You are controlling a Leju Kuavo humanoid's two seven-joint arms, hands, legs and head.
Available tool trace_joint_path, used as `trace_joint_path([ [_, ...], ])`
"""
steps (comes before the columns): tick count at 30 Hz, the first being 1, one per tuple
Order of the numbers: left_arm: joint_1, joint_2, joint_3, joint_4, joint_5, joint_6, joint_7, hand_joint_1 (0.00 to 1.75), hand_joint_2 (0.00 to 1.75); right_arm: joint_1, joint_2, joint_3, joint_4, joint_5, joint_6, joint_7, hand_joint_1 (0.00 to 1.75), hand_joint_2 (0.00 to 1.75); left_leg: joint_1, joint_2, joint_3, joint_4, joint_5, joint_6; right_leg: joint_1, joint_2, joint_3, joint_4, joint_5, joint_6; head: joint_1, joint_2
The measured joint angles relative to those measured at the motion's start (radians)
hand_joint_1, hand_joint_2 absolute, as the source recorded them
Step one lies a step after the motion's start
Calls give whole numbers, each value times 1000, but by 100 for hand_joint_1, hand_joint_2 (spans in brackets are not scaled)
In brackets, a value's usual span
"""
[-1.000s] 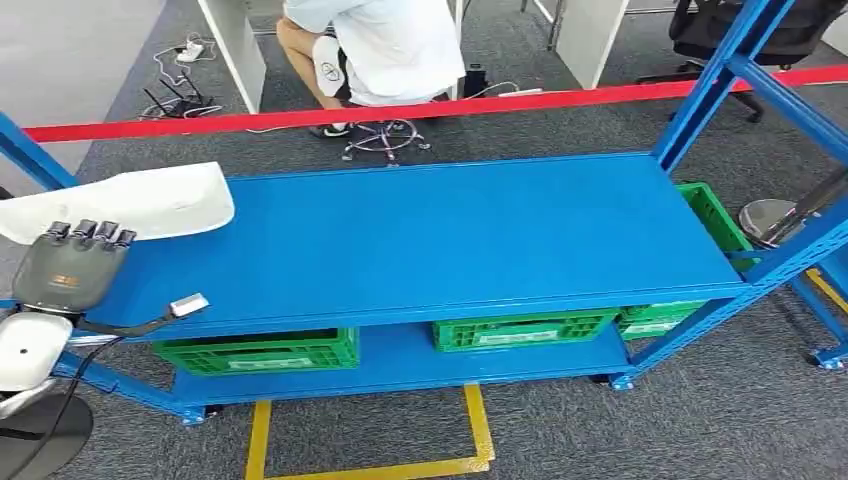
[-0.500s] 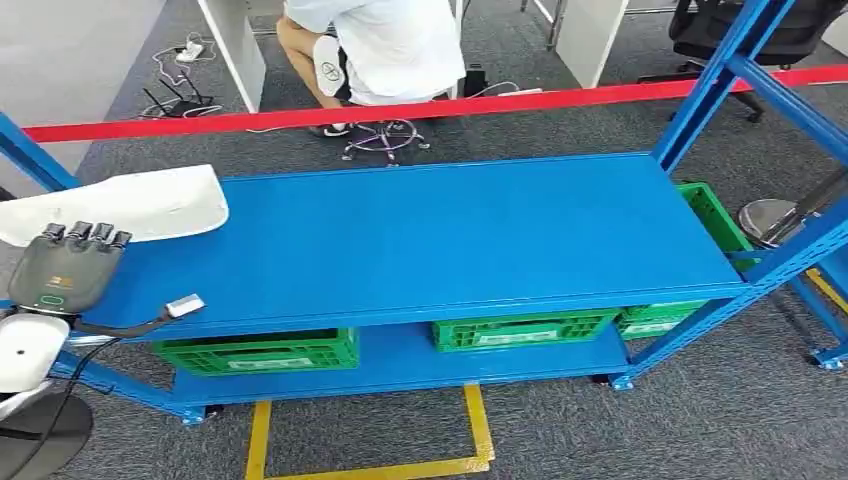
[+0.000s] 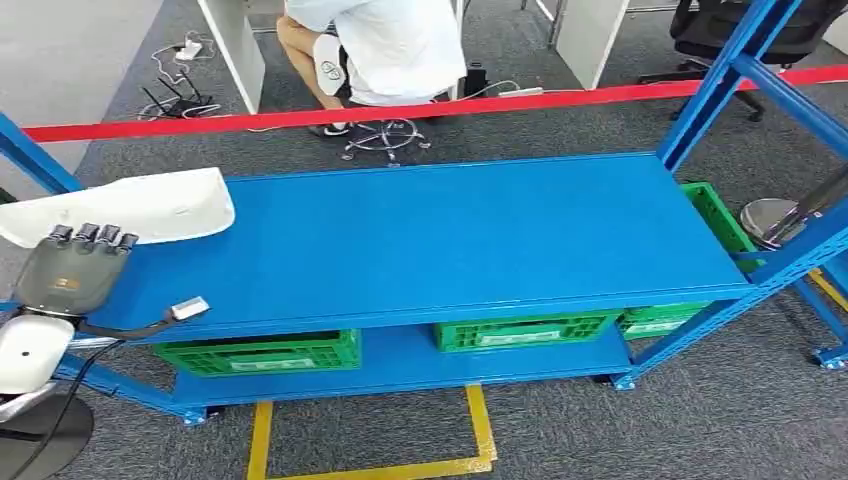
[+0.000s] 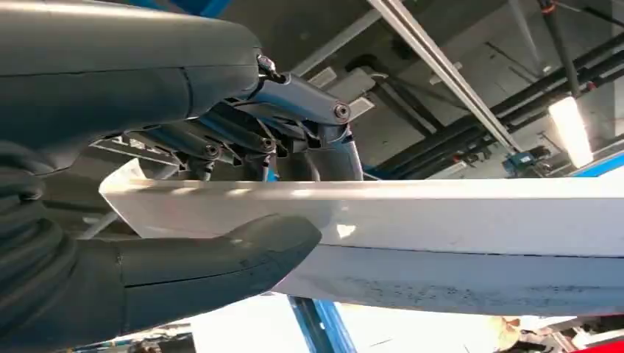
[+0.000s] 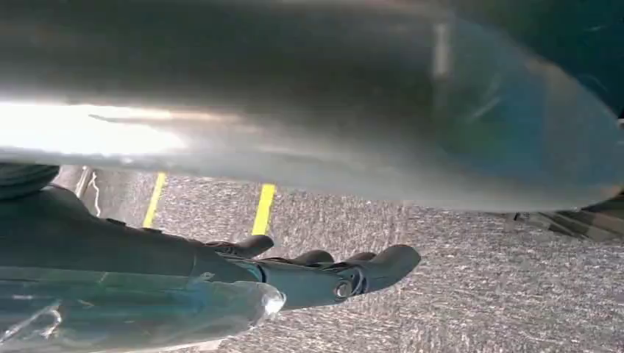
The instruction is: Take the parts from the cabinet and place them on the table.
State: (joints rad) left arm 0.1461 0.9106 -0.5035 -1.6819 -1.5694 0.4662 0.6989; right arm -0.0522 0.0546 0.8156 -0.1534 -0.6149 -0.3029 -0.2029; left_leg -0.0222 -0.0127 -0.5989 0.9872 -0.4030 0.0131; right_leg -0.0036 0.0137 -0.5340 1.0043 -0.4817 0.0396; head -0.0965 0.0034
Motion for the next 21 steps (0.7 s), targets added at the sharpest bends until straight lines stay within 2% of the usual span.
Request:
trace_joint_path([
  [1,-3,2,-1,0,0,0,0,138,175,0,0,0,0,0,0,0,0,0,8,3,2,-9,7,6,2,0,-6,6,-11,2,0,0],
  [2,-6,2,-2,0,0,0,0,138,175,0,0,0,0,0,0,0,0,0,8,6,2,-9,7,7,3,-4,-17,30,-33,5,2,0],
  [3,-9,2,-3,0,0,0,0,138,175,-1,0,0,0,0,1,0,0,0,9,6,0,-9,8,9,3,-5,-44,92,-74,6,3,0],
  [5,-13,2,-10,0,0,0,0,138,175,-1,0,0,0,-1,3,0,0,0,8,10,-4,-9,10,11,2,-5,-119,263,-152,8,3,0],
  [6,-14,2,-14,0,0,0,0,138,175,0,0,0,0,-1,3,0,0,0,7,11,-6,-9,11,11,3,-5,-143,318,-166,7,2,0],
  [7,-16,2,-19,0,0,0,0,138,175,0,0,1,0,-2,5,0,0,0,6,12,-7,-9,14,11,3,-5,-142,319,-153,5,2,0],
  [8,-20,2,-23,0,0,0,0,138,175,0,0,1,0,-2,6,0,0,0,5,12,-9,-9,16,9,3,-5,-117,275,-119,2,2,0],
  [9,-22,2,-25,0,0,0,0,138,175,0,0,1,0,-2,7,0,0,0,5,12,-10,-9,19,7,4,-5,-76,199,-78,-3,2,0],
  [10,-25,2,-27,0,0,0,0,138,175,-1,0,1,0,-2,7,0,0,0,4,11,-11,-9,20,5,5,-5,-22,103,-40,-9,2,0],
  [11,-29,2,-30,0,0,0,0,138,175,-4,0,1,0,-3,7,0,0,0,5,12,-11,-8,22,1,8,-7,26,15,-34,-18,2,0],
  [12,-32,2,-33,0,0,0,0,138,175,-6,0,1,0,-4,6,0,0,0,3,11,-16,-8,25,-5,11,-8,38,13,-28,-18,-1,0],
  [13,-37,2,-36,0,0,1,0,138,175,-7,0,1,0,-5,6,0,0,0,5,11,-17,-5,28,-13,13,-7,19,4,-30,-22,2,0],
  [14,-38,2,-39,0,0,2,0,138,175,-8,1,1,0,-6,6,0,0,0,7,11,-18,-8,32,-18,15,-6,18,3,-29,-27,1,0],
  [15,-39,3,-40,0,0,3,0,138,175,-7,1,1,0,-6,4,0,0,0,6,12,-19,-7,10,-13,13,-5,16,0,-29,-21,1,0],
  [16,-44,3,-41,0,0,3,0,138,175,-5,1,1,0,-6,4,2,0,0,7,11,-20,-7,7,-11,14,-5,13,0,-25,-23,1,0],
  [18,-51,3,-42,0,0,3,0,138,175,-4,1,1,0,-6,3,18,0,0,9,11,-20,-15,42,-23,17,-5,11,2,-21,-29,0,0],
  [21,-58,6,-51,0,0,2,0,138,175,-3,1,1,0,-6,8,29,0,0,11,11,-20,-19,48,-27,19,-5,8,3,-18,-33,-1,0],
])
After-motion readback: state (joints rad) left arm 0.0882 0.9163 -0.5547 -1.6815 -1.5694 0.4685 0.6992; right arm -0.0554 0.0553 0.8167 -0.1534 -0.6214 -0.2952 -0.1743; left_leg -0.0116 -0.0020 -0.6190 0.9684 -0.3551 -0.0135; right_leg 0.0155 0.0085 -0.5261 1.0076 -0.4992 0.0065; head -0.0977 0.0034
